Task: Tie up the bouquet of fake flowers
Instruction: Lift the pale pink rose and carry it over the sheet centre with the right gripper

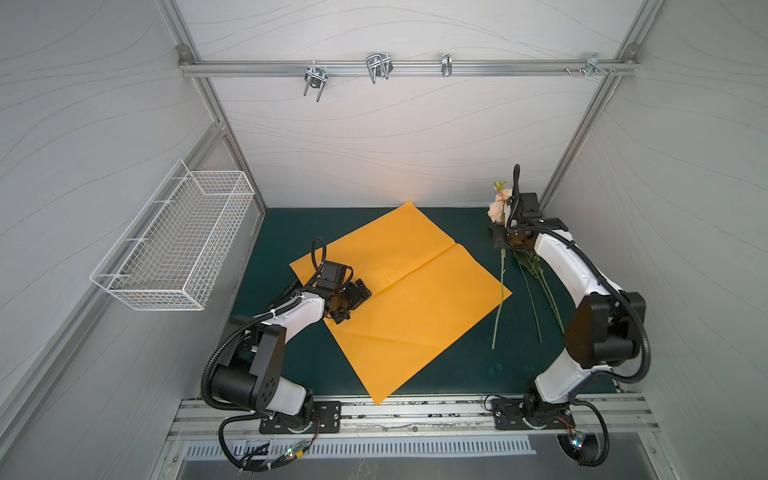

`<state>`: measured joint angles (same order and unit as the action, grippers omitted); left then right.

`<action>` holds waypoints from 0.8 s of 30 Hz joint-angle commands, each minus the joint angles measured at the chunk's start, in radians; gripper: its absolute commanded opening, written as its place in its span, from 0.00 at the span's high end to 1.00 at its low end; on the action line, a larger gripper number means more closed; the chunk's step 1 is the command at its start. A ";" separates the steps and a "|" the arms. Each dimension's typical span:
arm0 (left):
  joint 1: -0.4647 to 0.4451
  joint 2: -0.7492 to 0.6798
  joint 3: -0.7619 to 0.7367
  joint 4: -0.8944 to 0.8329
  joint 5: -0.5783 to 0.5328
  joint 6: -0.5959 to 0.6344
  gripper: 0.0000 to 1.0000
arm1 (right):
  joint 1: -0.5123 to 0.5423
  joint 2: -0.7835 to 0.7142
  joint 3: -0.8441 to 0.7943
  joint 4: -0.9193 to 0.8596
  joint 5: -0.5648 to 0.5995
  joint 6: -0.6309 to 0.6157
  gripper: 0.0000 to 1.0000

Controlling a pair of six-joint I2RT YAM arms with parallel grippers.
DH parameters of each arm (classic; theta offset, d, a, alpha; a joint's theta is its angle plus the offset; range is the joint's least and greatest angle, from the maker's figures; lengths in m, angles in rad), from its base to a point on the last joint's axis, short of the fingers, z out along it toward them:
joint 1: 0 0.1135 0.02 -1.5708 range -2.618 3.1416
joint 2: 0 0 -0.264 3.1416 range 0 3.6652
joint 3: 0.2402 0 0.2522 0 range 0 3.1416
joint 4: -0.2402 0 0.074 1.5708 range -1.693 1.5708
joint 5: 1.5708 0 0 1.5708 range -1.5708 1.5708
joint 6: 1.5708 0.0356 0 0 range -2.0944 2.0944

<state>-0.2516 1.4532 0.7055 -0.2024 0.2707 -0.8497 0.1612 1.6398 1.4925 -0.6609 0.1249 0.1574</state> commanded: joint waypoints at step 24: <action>-0.003 -0.363 -0.026 -0.157 -0.187 0.038 0.03 | 0.400 0.613 0.524 0.195 -0.473 0.315 1.00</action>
<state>-0.2516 1.1030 0.6819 -0.3466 0.1154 -0.8219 0.5632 2.1944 1.9404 -0.4709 -0.3077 0.5049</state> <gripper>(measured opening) 0.970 0.089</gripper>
